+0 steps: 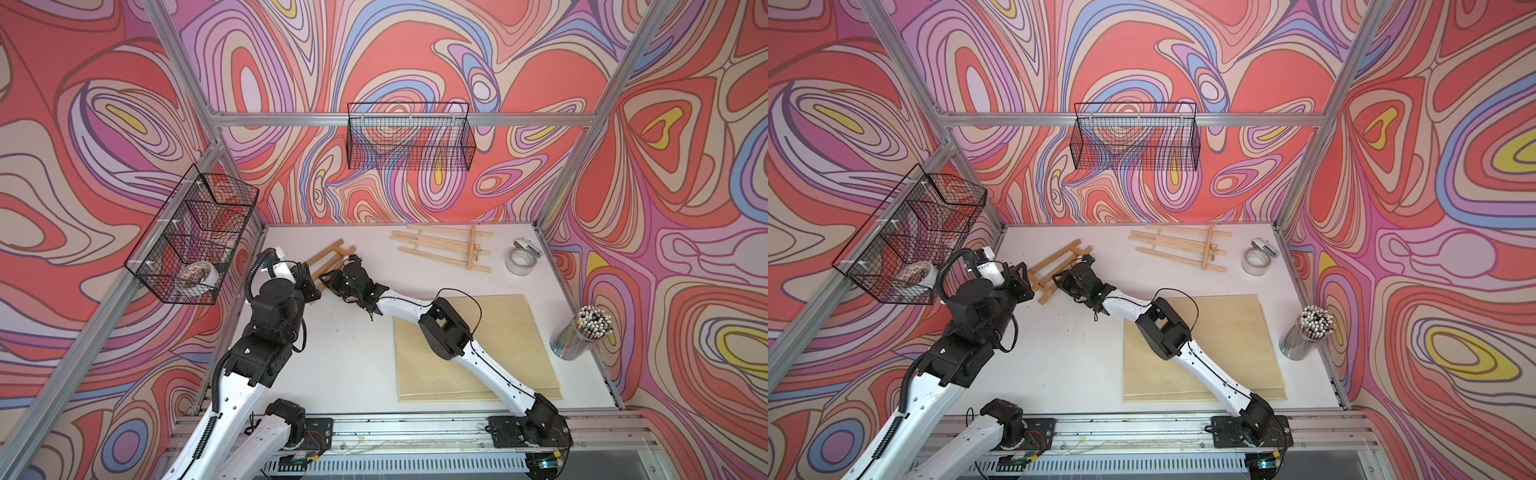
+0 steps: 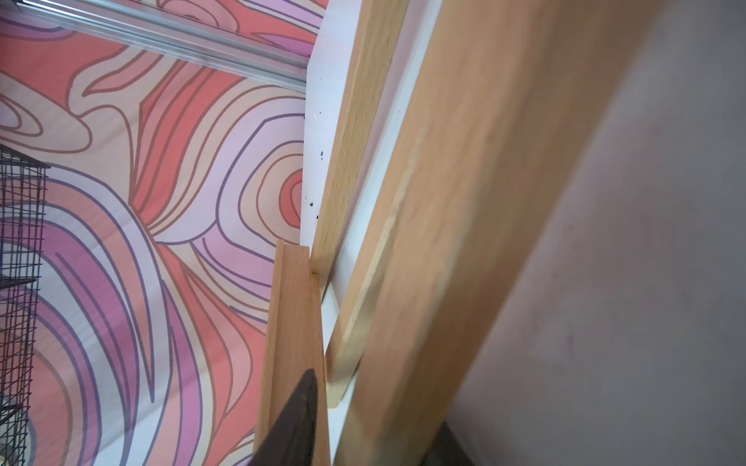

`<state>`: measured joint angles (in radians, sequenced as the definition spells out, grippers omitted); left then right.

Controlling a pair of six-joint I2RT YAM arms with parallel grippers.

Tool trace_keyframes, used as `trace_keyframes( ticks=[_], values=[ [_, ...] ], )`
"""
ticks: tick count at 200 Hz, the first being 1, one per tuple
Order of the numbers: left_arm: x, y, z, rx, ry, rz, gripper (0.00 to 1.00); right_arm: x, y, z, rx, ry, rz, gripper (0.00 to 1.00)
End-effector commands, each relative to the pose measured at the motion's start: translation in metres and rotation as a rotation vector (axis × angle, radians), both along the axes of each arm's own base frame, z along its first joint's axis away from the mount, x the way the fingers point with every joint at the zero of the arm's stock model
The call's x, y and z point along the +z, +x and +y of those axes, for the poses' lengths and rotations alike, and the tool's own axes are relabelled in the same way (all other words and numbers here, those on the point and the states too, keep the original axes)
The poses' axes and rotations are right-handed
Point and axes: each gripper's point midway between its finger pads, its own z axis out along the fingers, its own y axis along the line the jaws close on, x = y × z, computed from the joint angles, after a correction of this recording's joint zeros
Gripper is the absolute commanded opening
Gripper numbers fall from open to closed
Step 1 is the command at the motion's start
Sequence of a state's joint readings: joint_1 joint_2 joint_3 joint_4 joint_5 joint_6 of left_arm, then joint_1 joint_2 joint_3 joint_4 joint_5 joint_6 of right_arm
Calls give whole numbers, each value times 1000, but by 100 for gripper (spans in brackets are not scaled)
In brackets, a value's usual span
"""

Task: Disassemble the easel
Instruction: Place the easel at the center of the board.

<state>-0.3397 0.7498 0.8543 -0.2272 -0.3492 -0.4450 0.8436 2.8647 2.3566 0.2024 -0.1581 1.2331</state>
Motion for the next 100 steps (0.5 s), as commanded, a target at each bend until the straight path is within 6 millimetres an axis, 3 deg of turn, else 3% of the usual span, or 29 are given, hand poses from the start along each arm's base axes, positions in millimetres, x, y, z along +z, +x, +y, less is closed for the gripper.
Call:
trace_keyframes(
  ticks=[1,7,21,44,70,100],
  values=[
    [6,0,1,9,5,-14,33,-55,-5,-20,-17,-179,64,43],
    [6,0,2,11,6,-13,33,-52,-5,-21,-16,-186,58,50],
    [4,1,2,13,8,-10,36,-46,-7,-23,-14,-203,45,56],
    [5,1,3,20,10,-11,43,-28,-11,-24,5,-200,15,59],
    [5,-1,6,32,12,-13,56,3,-19,-32,-13,-244,-60,61],
    [6,-2,10,51,19,-17,80,48,-29,-55,-76,-209,-104,68]
  ],
)
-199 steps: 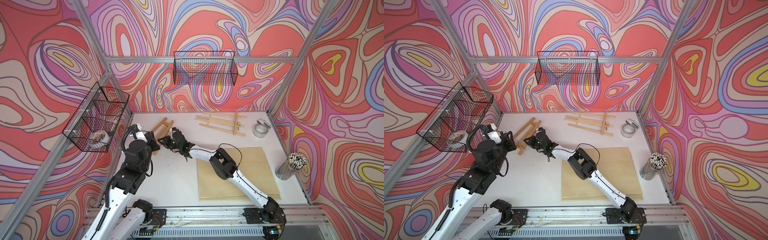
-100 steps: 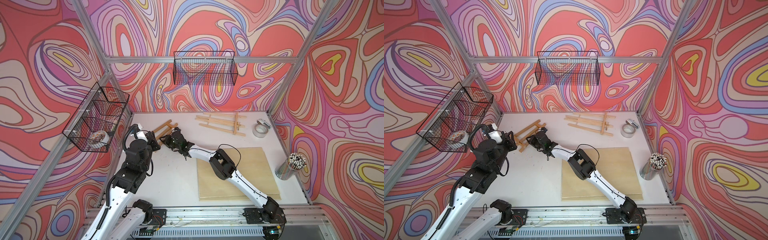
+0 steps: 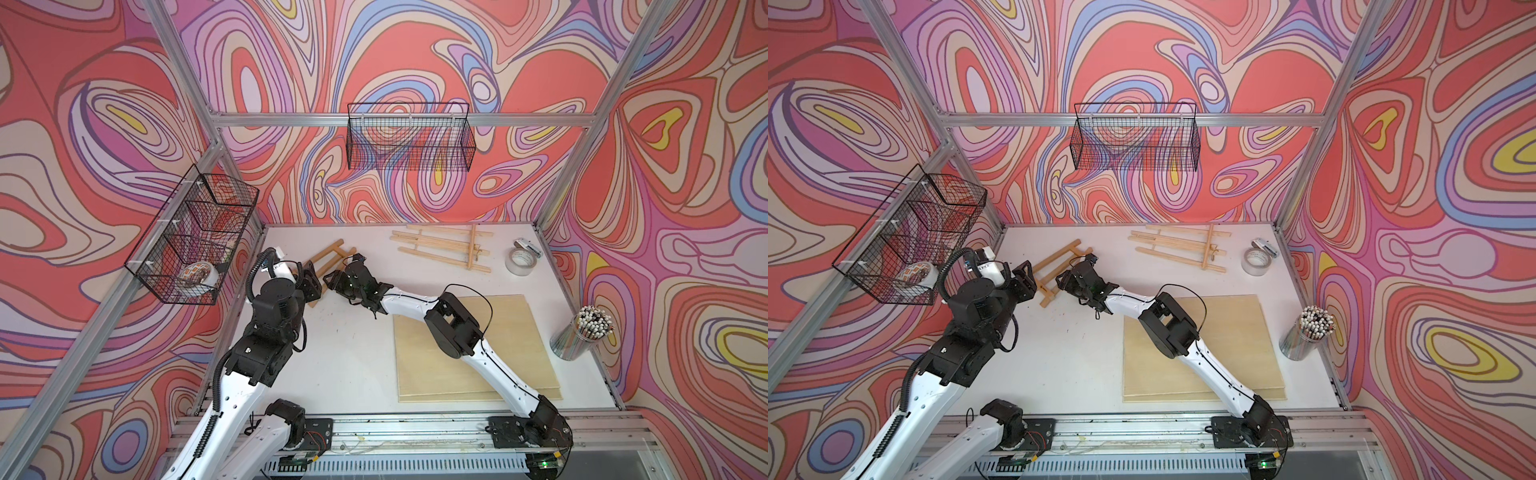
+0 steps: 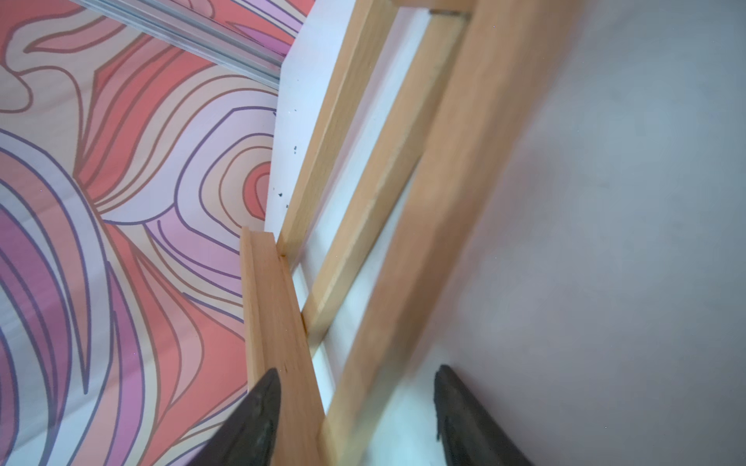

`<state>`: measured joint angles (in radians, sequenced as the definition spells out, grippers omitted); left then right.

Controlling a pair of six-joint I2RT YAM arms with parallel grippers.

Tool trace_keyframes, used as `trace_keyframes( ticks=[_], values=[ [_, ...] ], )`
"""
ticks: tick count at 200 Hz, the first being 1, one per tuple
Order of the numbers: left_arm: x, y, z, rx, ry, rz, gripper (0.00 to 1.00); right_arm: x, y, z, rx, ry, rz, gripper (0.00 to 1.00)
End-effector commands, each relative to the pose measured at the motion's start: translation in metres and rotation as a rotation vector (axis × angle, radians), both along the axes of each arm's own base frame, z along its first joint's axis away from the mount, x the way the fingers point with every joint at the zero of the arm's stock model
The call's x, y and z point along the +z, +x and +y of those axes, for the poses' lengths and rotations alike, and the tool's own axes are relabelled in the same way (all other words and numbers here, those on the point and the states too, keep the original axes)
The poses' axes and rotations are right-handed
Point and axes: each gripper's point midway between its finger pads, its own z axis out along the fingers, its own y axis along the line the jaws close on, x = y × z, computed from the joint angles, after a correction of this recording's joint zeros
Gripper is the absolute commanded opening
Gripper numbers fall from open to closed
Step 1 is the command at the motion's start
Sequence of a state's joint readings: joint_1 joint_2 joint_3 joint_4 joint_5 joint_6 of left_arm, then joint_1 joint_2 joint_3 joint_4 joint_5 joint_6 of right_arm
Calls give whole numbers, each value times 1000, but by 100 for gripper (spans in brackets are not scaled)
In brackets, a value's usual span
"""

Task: Disassemble the easel
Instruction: Place the easel at the center of the board, then reset both arms

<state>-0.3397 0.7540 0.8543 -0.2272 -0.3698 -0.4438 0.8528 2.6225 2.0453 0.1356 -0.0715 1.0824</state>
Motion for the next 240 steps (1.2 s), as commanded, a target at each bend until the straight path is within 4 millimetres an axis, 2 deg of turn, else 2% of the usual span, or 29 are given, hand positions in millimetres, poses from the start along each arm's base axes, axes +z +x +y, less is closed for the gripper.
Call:
trace_keyframes(
  ticks=[1,3,4,8,24,37,67,80,82,85,96,137,145,167,181,194,216,240],
  values=[
    [7,-3,6,31,13,-20,81,39,-9,-19,-55,-1,-60,73],
    [7,-3,6,31,14,-20,82,42,-10,-21,-58,10,-64,90],
    [7,-3,7,32,14,-21,83,43,-11,-21,-59,14,-66,94],
    [7,-3,7,33,18,-20,86,50,-13,-24,-61,31,-72,98],
    [8,-4,9,45,25,-23,99,75,-21,-39,-79,27,-107,98],
    [10,-6,11,54,33,-33,100,104,-27,-57,-102,6,-187,98],
    [15,-11,17,81,61,-74,100,181,-44,-129,-244,-76,-421,98],
    [15,-11,15,71,88,-92,100,203,-55,-162,-296,-137,-491,98],
    [16,-11,15,67,92,-95,100,201,-56,-166,-300,-153,-495,98],
    [15,-11,14,62,100,-97,100,215,-61,-175,-315,-149,-518,98],
    [16,-10,10,40,131,-111,100,230,-73,-202,-350,-200,-576,98],
    [10,-8,-5,-47,218,-177,100,255,-121,-328,-589,-476,-702,98],
    [10,-8,-8,-61,233,-205,100,265,-133,-353,-641,-499,-733,98],
    [11,-12,-12,-80,264,-295,100,279,-160,-402,-681,-554,-809,98],
    [10,-13,-10,-65,278,-316,100,281,-171,-432,-717,-590,-819,98],
    [6,-10,-8,-49,295,-298,100,281,-173,-450,-712,-620,-831,98],
    [-5,0,-11,-51,329,-247,100,273,-167,-475,-713,-667,-798,99],
    [-16,15,-15,-55,347,-199,100,260,-142,-489,-701,-748,-749,98]
  ],
)
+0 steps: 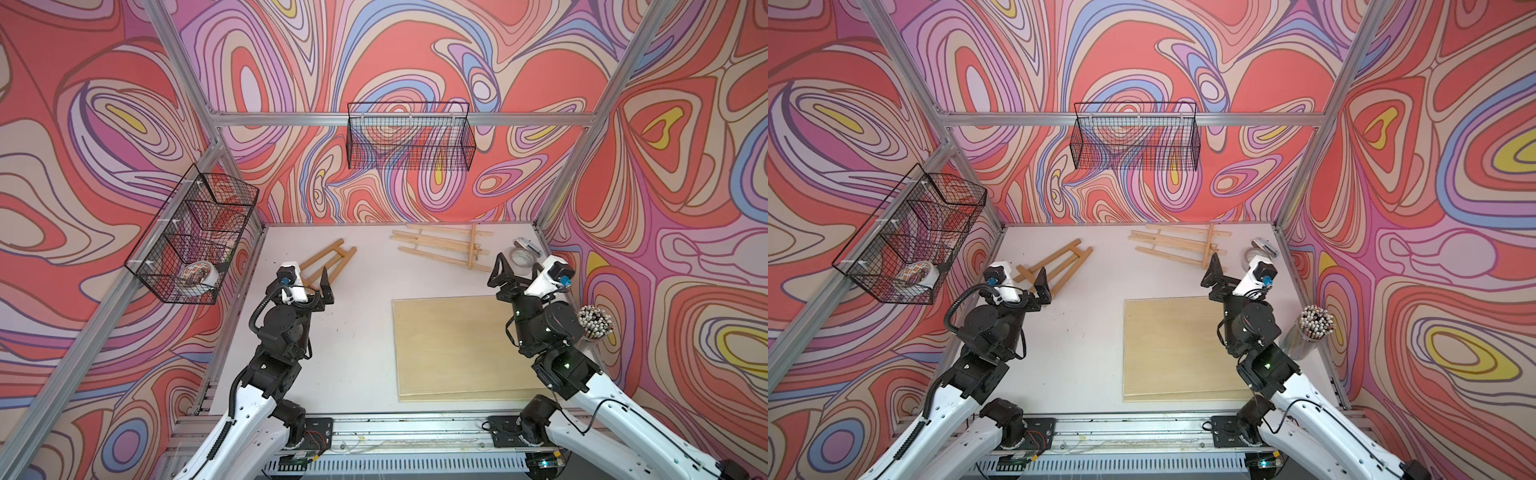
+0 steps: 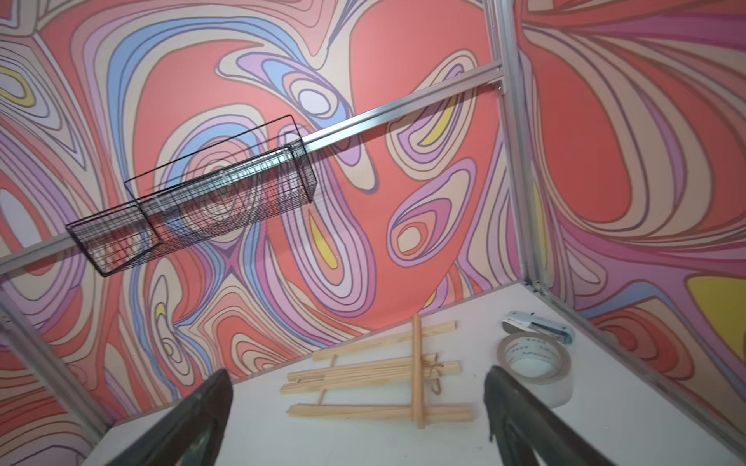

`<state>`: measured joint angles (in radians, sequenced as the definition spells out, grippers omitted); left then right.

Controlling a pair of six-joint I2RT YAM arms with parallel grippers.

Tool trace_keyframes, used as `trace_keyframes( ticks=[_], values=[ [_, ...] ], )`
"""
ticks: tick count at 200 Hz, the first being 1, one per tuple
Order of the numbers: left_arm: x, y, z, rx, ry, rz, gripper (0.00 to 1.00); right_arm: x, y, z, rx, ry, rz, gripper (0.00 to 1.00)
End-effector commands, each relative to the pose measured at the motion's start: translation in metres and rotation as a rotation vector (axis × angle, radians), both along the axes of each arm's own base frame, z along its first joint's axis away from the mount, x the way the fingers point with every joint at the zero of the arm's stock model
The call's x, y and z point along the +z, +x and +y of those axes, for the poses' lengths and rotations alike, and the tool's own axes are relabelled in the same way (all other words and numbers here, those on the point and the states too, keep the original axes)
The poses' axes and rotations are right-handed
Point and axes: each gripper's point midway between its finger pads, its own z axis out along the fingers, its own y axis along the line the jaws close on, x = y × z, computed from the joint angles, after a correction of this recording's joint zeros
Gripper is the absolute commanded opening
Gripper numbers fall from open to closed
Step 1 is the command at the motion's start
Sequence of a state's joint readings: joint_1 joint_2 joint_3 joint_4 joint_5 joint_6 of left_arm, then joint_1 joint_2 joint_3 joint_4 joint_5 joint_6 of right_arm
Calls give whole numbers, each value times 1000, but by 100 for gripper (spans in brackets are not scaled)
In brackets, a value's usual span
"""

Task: Disassemble the easel
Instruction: Reset both arms

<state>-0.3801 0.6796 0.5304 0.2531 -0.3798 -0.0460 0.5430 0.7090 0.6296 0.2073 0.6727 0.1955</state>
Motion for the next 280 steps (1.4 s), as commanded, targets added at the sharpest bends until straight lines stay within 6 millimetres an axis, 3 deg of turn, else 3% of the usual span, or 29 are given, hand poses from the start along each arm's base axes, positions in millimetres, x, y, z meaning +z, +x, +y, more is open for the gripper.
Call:
trace_keyframes(
  ticks=[1,34,64,84,112,125,153,182,218,224,260,280],
  values=[
    [6,12,-3,12,29,-7,100,-37,26,1,26,-133,153,98],
    [-2,40,-18,-50,52,104,100,-74,84,-2,58,-254,282,98],
    [-13,71,-3,-27,-44,172,100,-111,130,2,47,-442,365,98],
    [-28,91,12,15,-35,220,100,-129,151,-8,54,-416,397,98],
    [-77,109,57,118,-154,329,100,-167,170,-35,45,-352,473,98],
    [-100,110,73,160,-171,358,100,-188,172,-47,50,-314,509,98],
    [-145,107,85,192,-160,451,100,-219,169,-62,50,-274,538,98],
    [-176,95,89,217,-134,526,100,-212,166,-64,67,-273,486,98],
    [-194,81,89,216,-114,515,100,-196,151,-59,76,-261,353,99],
    [-208,71,87,206,-116,523,100,-195,149,-58,81,-258,337,98],
    [-194,65,81,156,-96,381,100,-197,143,-56,97,-251,346,98],
    [-188,66,77,126,-55,328,100,-210,133,-59,84,-241,389,98]
  ],
)
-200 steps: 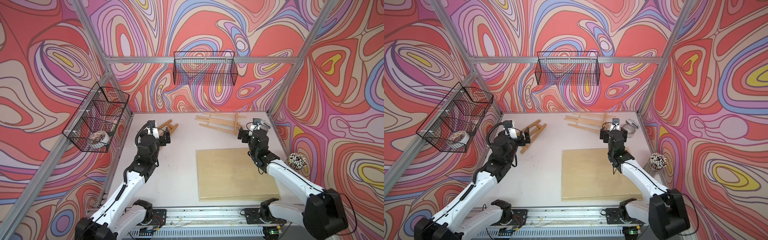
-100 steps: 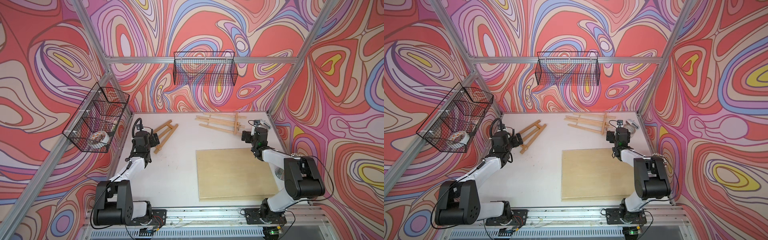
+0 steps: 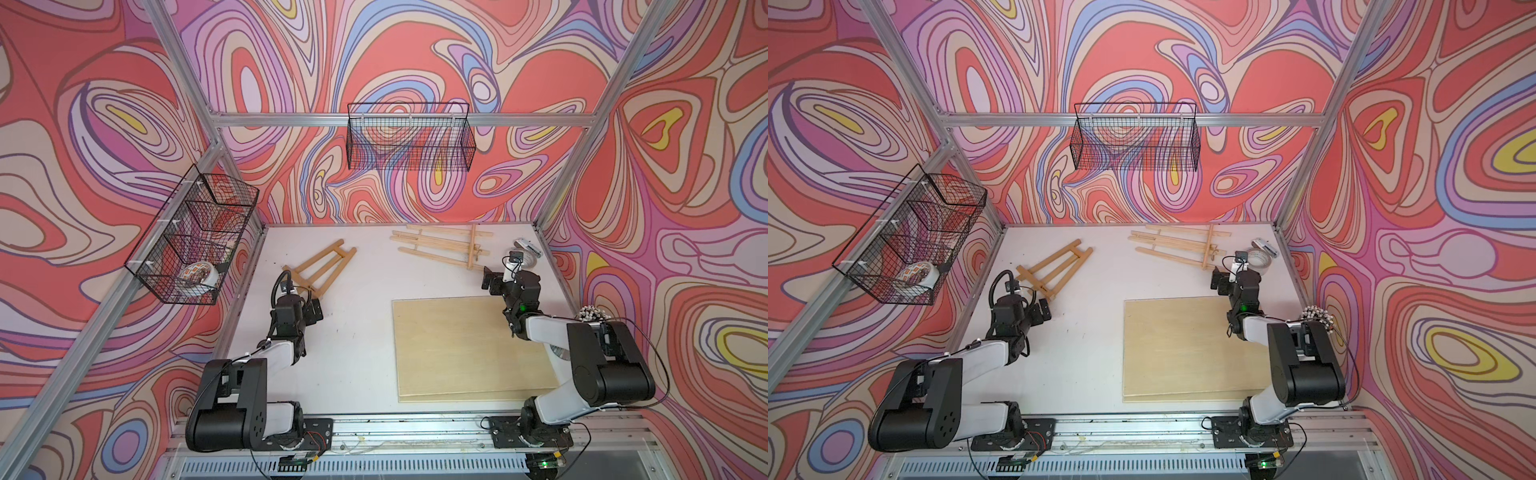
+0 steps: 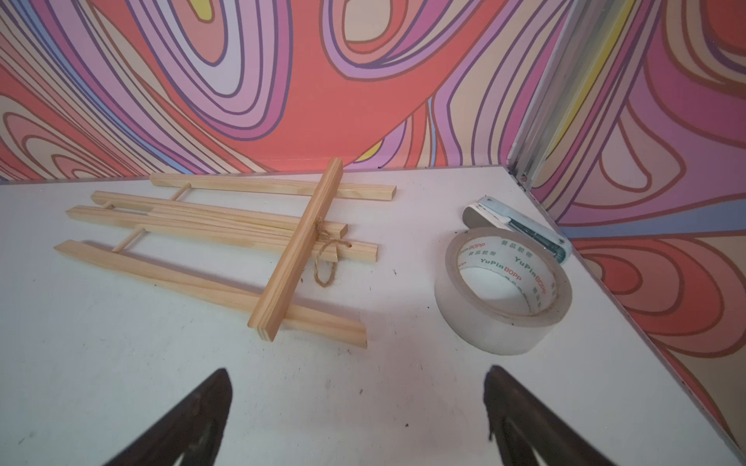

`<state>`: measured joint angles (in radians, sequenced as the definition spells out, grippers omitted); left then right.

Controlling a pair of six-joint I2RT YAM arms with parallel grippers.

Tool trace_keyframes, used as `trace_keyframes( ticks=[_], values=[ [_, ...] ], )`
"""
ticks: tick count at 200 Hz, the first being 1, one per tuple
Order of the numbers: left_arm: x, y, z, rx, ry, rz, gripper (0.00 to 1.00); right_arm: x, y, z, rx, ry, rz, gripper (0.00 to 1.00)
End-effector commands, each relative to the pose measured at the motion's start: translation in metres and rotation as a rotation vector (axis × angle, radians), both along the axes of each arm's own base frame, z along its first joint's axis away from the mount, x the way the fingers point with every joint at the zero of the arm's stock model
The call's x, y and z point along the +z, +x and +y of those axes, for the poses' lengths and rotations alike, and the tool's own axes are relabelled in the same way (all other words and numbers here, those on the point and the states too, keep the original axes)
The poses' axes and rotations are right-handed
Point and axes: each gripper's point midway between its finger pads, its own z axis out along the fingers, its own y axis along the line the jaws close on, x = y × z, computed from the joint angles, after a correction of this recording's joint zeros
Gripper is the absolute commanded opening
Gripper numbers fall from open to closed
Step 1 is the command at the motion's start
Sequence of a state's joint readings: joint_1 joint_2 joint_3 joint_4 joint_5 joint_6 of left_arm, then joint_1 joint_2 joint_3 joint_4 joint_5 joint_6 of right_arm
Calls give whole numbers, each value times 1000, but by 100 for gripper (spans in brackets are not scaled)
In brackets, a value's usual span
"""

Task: Disassemble the easel
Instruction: Reset both arms

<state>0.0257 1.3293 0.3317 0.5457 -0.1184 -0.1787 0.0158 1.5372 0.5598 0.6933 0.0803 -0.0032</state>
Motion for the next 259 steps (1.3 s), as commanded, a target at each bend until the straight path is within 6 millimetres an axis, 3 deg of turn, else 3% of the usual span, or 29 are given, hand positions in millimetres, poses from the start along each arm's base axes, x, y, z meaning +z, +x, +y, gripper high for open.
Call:
trace_keyframes(
  ticks=[1,23,42,78,123,166,205,246,259],
  values=[
    [47,19,-4,-52,50,-209,100,4,-10,-2,-14,23,-23,98],
    [48,22,-13,-101,77,-219,100,-8,-13,-10,-35,55,-17,98],
    [45,26,-25,-168,101,-234,100,-24,-12,-6,6,66,-16,99],
    [32,33,-40,-253,113,-224,100,-34,-14,6,90,61,-42,98],
    [26,30,-39,-227,139,-247,100,-38,-20,8,100,53,-70,98],
    [26,29,-41,-215,175,-244,100,-23,-54,7,90,42,-223,98],
    [24,37,-37,-187,183,-209,100,-25,-45,3,72,45,-200,98],
    [17,47,-28,-181,126,-144,100,-47,-3,3,69,57,13,98],
    [17,47,-28,-183,123,-144,100,-47,-3,-2,38,57,10,98]
  ],
)
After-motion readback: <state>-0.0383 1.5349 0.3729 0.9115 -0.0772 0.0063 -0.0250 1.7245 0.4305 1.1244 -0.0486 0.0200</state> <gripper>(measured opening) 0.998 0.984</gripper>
